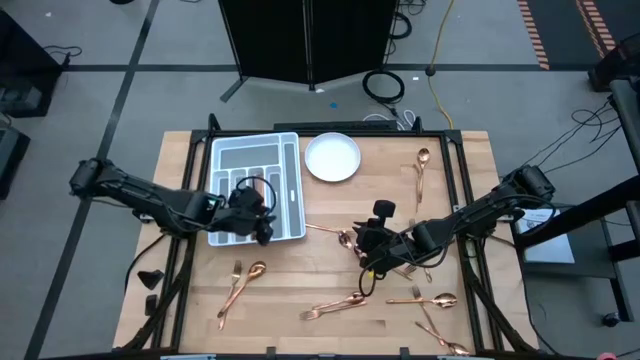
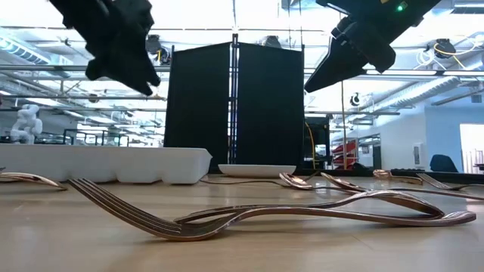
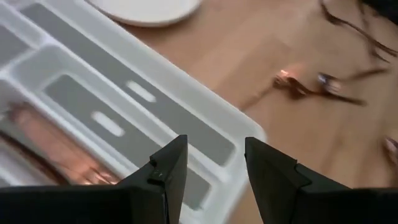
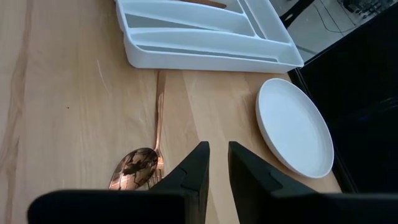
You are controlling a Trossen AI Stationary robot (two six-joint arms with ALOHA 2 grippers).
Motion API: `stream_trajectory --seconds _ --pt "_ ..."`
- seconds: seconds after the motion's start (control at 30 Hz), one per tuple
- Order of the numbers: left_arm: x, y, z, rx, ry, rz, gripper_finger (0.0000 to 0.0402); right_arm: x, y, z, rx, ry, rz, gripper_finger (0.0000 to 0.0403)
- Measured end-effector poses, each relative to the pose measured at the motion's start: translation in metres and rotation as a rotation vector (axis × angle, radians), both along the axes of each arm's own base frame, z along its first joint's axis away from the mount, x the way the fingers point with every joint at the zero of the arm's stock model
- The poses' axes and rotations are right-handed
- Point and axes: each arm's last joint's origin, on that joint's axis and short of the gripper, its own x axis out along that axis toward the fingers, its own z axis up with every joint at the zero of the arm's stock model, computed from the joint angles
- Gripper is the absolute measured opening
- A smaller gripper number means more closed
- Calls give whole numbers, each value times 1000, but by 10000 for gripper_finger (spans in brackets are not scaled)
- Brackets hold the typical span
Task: Sort silverware
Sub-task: Put the spoon on the silverware tray
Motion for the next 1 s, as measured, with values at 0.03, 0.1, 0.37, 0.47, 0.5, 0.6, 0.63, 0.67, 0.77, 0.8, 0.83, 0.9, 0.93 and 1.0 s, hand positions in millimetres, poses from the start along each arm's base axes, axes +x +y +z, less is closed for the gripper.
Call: stream_trajectory --seconds 0.03,0.1,0.37,0.47,0.5,0.6,0.63,0.67,0.77,0.8,0.83,0.9,0.93,1.0 --pt "0 -3 0 -12 0 -22 155 0 0 0 1 -2 0 50" --pt "1 -8 -1 -54 11 -71 155 1 0 1 4 -9 0 50" --pt "25 -23 -15 139 -32 -98 155 4 2 4 28 -60 0 50" --pt "45 -38 -18 362 -99 -224 155 4 2 4 43 -71 -11 50" --pt "52 -44 -19 425 -122 -287 155 4 2 4 56 -80 -21 50" --pt "72 -63 -25 593 -211 -461 155 3 3 3 125 -76 -22 50" --pt "78 -69 -27 631 -246 -525 155 1 3 3 158 -57 -14 50" --pt "83 -74 -30 667 -271 -590 155 -1 3 2 198 -40 -7 50" --pt "94 -81 -36 726 -372 -713 155 -8 2 0 323 28 -22 50" --pt "97 -80 -36 733 -392 -715 155 -12 2 -1 371 53 -42 50" --pt "98 -77 -35 740 -395 -709 155 -14 2 -1 425 69 -64 50" --pt "97 -71 -32 741 -382 -694 155 -23 1 -2 532 140 -121 50" --pt "94 -67 -31 731 -382 -681 155 -27 1 -3 596 178 -146 50" --pt "83 -59 -27 723 -386 -664 155 -34 2 -4 718 265 -202 50"
